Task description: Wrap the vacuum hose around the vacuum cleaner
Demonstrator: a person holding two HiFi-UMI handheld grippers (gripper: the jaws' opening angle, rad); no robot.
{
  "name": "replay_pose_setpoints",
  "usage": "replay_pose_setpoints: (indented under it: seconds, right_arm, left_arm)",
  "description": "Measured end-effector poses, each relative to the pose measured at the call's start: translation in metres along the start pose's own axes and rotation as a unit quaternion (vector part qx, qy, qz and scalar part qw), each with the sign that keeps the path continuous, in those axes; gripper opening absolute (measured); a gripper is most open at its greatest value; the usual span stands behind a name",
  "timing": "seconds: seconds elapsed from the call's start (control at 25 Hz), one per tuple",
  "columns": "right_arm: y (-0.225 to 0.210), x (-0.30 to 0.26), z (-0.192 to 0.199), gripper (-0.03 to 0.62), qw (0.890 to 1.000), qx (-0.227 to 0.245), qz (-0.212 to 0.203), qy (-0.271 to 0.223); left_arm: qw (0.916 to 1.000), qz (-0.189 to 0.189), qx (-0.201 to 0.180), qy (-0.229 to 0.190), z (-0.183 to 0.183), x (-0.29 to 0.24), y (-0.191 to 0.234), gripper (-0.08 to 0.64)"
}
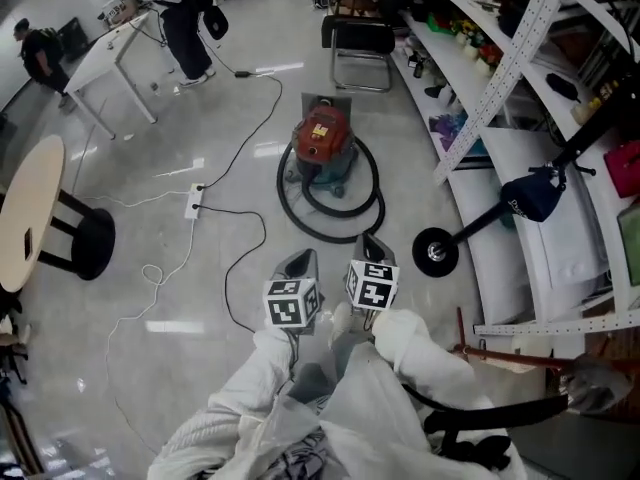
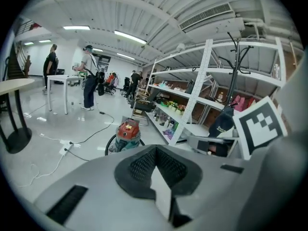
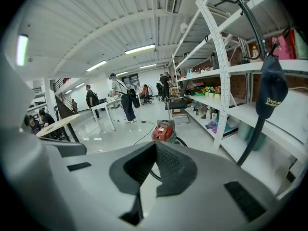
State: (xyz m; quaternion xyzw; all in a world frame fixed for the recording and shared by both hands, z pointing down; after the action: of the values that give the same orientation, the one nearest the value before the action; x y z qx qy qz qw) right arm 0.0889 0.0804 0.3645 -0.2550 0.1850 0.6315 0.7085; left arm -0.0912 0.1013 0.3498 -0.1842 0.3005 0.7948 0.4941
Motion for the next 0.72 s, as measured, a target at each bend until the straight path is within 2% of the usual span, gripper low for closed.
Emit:
replay_pose_setpoints:
  seconds: [0.16, 0.32, 0.52, 0.72]
  right_arm:
    - [0.032, 0.073, 0.043, 0.014, 1.000, -0.022, 0.004, 0.012]
    - [0.051, 0.129, 0.070, 0.014, 1.000, -0.002, -0.008, 0.015]
    - [0.055, 0.157, 0.077, 0.014, 1.000, 0.009, -0.009, 0.012]
    - [0.054, 0.168, 0.072, 0.014, 1.000, -0.009, -0.005, 0.005]
  left_arm:
    - [0.9992, -0.021, 0.033, 0.009, 0.040, 0.073, 0.001, -0.003]
    - [0.9993, -0.018, 0.034, 0.003, 0.068, 0.124, -0.021, -0.003]
    - [0.9988, -0.025, 0.043, 0.004, 0.083, 0.150, -0.041, -0.003]
    - [0.9993, -0.031, 0.021, 0.009, 0.084, 0.164, -0.050, -0.003]
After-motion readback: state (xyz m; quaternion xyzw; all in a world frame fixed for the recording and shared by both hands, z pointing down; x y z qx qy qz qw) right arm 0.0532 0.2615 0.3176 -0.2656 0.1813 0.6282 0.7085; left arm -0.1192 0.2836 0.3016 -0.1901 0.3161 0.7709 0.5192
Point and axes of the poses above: the fingertips, and each gripper's own axes: x backward along the fingers, y to its left, z out of its underside, the point moved 10 cm from there along x, backward along the fingers, and after that the axes turned 6 degrees about y, right-handed, at the moved point
